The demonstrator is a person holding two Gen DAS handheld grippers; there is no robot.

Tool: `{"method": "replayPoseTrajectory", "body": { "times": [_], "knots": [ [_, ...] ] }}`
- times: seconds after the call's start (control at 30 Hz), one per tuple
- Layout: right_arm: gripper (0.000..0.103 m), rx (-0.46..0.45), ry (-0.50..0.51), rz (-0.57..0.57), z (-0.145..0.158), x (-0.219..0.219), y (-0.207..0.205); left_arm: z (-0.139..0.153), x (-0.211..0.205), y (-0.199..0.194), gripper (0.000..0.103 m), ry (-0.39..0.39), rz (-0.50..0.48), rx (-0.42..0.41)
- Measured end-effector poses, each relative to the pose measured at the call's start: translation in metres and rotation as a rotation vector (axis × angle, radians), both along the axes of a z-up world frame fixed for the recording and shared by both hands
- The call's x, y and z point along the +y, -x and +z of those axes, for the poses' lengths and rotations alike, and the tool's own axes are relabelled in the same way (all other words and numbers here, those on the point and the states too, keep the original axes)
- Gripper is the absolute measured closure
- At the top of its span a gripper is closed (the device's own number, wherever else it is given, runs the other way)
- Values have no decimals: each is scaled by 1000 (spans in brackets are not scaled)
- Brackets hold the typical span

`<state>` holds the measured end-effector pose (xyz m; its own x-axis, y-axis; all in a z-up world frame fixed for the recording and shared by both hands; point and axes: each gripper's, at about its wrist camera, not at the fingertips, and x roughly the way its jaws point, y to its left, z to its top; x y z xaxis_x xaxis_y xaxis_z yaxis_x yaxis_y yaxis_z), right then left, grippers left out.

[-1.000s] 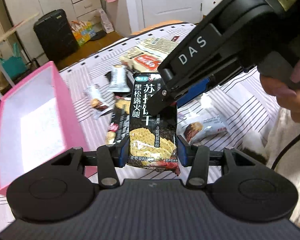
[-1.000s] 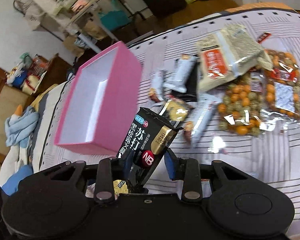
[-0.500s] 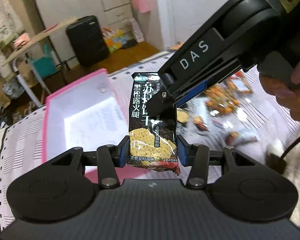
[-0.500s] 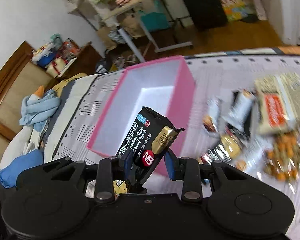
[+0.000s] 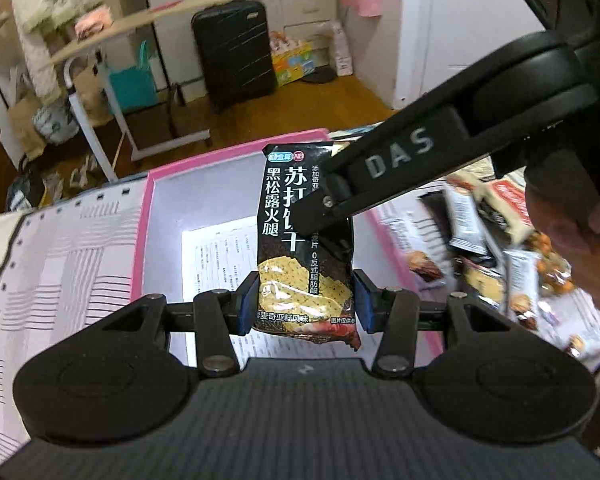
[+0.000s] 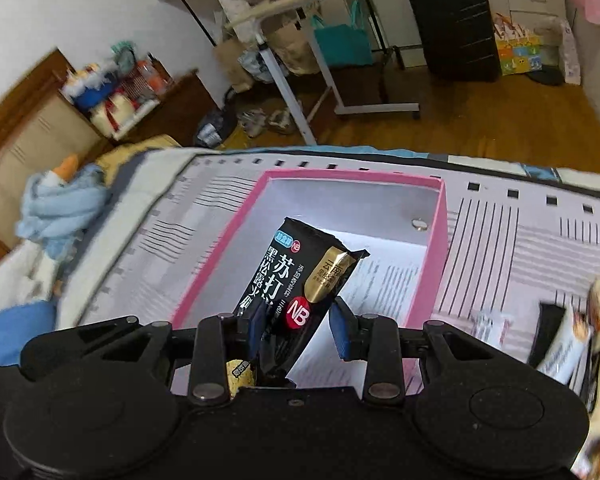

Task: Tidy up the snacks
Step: 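Carry the black cracker pack into the pink box and open the left tool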

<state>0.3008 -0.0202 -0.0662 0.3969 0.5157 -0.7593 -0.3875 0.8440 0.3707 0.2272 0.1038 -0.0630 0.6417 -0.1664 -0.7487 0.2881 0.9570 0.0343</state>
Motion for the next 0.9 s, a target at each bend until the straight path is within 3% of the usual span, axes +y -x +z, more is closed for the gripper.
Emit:
{"method": "replayPoseTrajectory", "body": {
  "times": [0.27,0.4,0.6,0.9],
  "knots": [
    [61,34,100,-11,-25,13,-25,-43,15,-41,57,101,46,83],
    [59,2,110,-6,-18,13,-13,-49,12,-39,52,63,48,57],
    [58,-45,113,5,10,-3,13,-33,12,-26,48,29,39,26],
    [56,-105,191,-4,55,-43,67,18,9,15,43,21,27,6]
  ]
}}
